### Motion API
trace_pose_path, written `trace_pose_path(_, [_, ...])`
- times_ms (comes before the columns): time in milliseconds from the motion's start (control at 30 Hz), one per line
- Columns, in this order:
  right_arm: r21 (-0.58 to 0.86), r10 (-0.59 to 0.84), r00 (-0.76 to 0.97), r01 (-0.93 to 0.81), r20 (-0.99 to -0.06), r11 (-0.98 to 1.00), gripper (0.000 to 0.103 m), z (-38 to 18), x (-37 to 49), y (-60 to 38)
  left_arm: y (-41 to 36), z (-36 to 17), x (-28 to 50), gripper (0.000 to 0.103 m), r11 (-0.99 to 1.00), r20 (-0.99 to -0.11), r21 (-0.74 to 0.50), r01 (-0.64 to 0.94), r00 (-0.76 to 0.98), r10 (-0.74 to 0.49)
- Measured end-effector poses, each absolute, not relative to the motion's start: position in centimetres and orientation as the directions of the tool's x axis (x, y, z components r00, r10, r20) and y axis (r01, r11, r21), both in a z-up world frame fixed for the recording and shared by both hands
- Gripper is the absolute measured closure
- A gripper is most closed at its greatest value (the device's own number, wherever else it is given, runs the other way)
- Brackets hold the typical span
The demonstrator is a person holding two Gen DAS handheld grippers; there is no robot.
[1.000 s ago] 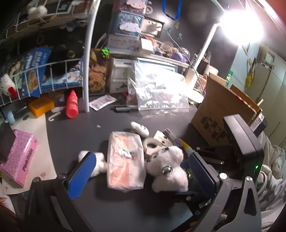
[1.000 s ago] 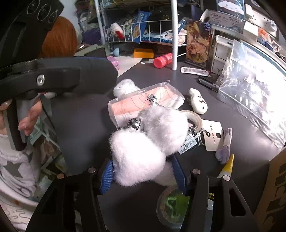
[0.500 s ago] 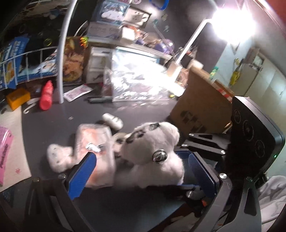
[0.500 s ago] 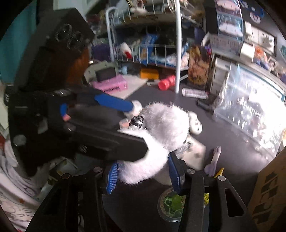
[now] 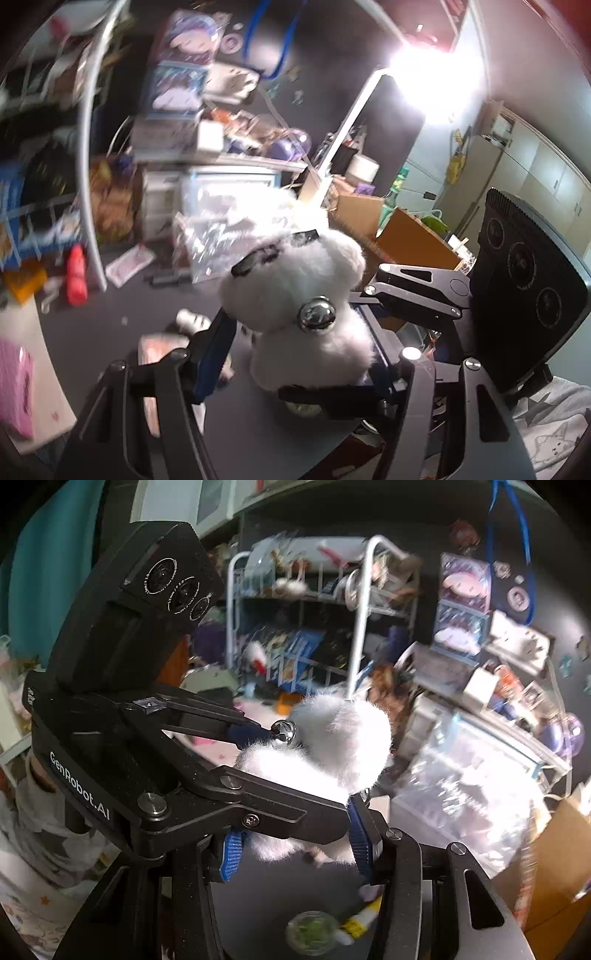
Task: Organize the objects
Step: 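Carry the plush into the cardboard box and open the right gripper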
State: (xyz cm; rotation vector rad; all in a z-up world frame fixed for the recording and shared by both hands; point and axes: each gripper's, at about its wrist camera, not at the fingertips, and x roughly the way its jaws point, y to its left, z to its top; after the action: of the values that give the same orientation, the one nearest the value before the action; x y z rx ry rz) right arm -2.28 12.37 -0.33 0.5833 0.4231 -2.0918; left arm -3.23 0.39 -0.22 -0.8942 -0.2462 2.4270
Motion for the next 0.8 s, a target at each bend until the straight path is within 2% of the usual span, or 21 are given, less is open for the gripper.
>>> trace_pose_path(67, [-0.095, -0.664, -0.522, 0.819, -0.535, -0.567, 0.059, 0.7, -2.6, 13.2, 1.4, 0.8, -3.9, 0.055, -0.813, -0.543, -0.351, -0.464, -0.607, 0.581])
trace_pose_path(100, [-0.099, -0.658, -0.539, 0.807, -0.526, -0.582, 0.059, 1.3, -2.7, 13.7, 2.0, 1.4, -4.3, 0.057, -0.801, -0.541, -0.353, -0.484, -0.593, 0.597])
trace_pose_path(433, [-0.065, -0.576, -0.656, 0.685, -0.488, -0.726, 0.059, 5.4, -5.5, 22.0, 11.0, 5.9, -9.6, 0.058, -0.709, -0.574, -0.312, -0.633, -0.469, 0.671])
trace_pose_path(567, [-0.027, -0.527, -0.67, 0.631, -0.523, -0.776, 0.059, 5.4, -7.1, 25.5, 14.8, 5.5, -12.4, 0.058, -0.678, -0.631, -0.33, -0.656, -0.381, 0.676])
trace_pose_path(800, [0.066, -0.474, -0.603, 0.573, -0.641, -0.817, 0.059, 3.3, -10.2, 28.9, 19.2, 2.6, -15.7, 0.057, -0.67, -0.73, -0.369, -0.644, -0.245, 0.638])
